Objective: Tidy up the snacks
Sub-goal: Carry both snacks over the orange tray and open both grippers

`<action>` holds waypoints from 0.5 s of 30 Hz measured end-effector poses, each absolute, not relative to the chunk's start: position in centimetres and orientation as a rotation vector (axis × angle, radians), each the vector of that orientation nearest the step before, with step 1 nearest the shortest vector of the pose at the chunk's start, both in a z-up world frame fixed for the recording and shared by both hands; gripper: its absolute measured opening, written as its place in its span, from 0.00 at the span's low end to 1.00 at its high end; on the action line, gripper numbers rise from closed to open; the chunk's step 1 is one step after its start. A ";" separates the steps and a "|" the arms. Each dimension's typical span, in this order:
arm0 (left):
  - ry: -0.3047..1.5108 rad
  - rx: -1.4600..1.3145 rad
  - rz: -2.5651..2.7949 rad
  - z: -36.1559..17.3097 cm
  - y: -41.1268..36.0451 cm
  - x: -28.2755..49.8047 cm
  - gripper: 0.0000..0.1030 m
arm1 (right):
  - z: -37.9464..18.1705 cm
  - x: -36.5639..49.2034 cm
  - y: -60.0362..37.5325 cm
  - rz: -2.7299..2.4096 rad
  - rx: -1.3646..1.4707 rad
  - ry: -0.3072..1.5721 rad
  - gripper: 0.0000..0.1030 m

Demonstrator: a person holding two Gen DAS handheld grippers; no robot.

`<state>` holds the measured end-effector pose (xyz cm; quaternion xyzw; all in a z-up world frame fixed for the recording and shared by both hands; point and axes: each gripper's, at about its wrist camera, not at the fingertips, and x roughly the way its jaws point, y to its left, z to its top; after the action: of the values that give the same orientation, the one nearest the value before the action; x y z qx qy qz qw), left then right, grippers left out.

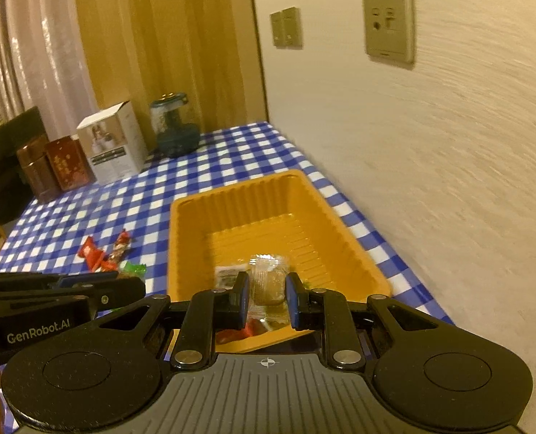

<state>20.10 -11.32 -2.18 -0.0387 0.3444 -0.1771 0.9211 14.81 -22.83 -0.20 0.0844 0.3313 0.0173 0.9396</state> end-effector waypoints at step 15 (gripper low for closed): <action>0.745 -0.072 -0.373 -4.4 -14.1 23.6 0.17 | -1.3 17.7 -25.4 0.012 0.209 0.687 0.21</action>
<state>23.62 -14.07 -4.40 -0.0349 0.3618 -0.1812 0.9138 17.68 -25.39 -1.26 0.1022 0.3360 0.0059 0.9363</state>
